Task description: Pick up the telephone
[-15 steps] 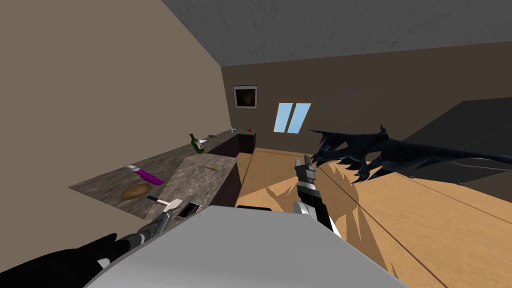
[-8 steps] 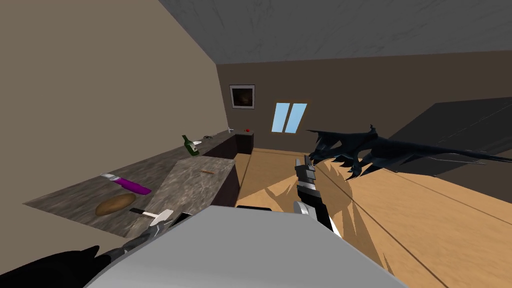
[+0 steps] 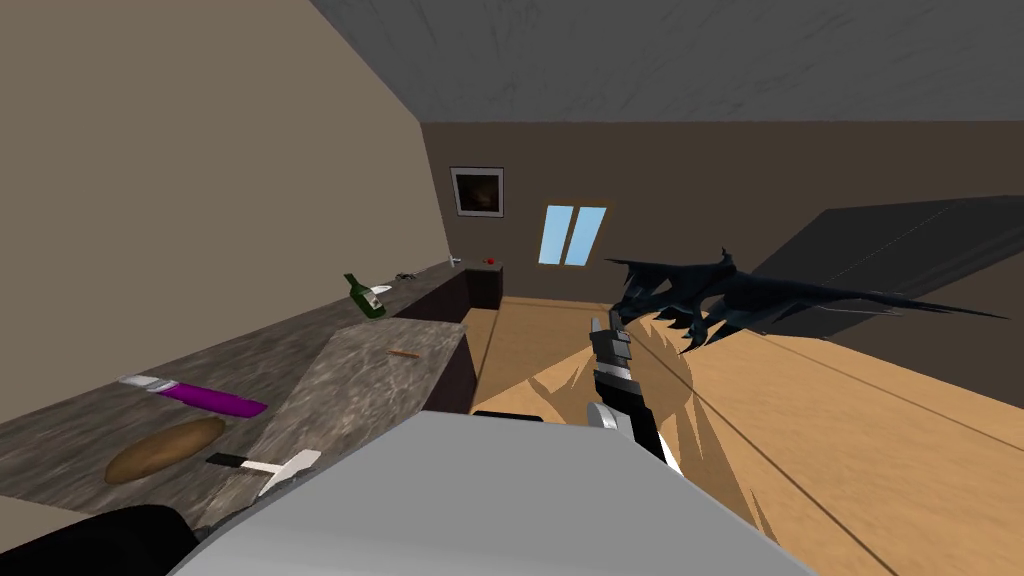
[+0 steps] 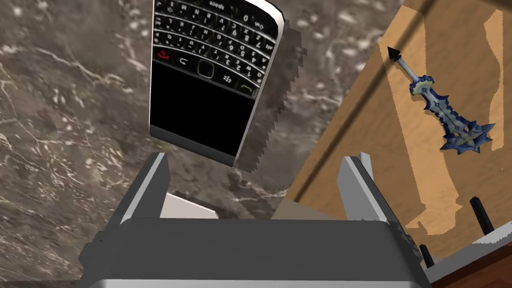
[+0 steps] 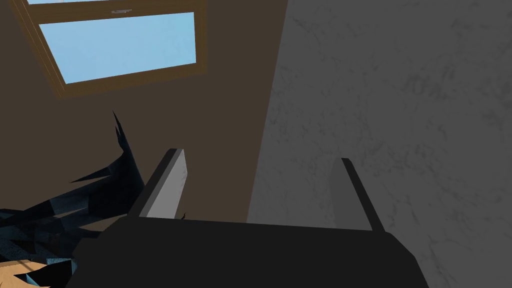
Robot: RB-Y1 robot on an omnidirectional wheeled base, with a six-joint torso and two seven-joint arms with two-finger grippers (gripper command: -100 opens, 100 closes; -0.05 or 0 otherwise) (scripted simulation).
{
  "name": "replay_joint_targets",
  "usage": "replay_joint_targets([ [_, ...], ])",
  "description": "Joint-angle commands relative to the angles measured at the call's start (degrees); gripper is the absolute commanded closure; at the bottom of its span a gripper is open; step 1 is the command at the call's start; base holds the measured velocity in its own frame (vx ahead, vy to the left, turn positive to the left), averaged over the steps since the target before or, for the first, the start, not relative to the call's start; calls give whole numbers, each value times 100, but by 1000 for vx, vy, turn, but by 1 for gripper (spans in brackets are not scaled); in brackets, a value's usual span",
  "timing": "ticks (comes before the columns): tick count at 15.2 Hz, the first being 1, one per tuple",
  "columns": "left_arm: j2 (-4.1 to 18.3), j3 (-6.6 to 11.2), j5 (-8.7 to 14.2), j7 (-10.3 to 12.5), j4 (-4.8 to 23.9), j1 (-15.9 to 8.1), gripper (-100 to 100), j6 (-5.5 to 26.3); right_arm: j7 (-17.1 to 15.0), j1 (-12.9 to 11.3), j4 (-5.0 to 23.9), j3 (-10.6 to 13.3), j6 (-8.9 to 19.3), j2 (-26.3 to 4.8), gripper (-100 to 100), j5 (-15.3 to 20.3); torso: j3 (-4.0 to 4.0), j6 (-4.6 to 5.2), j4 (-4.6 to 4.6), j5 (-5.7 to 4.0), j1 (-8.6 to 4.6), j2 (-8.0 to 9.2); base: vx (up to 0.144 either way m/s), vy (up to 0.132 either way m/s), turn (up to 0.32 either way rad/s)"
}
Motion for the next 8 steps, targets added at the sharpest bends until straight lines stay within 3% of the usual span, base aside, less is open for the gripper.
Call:
replay_joint_targets([
  [1,7,89,101,-4,-16,49,-100,286,0,0,0,0,0,0,0,0,0,0,0,0,0,0,58,20,-87],
  [8,-11,279,336,-49,-52,183,-100,919,0,0,0,0,0,0,0,0,-7,1,-3,1,5,-12,74,29,-107],
])
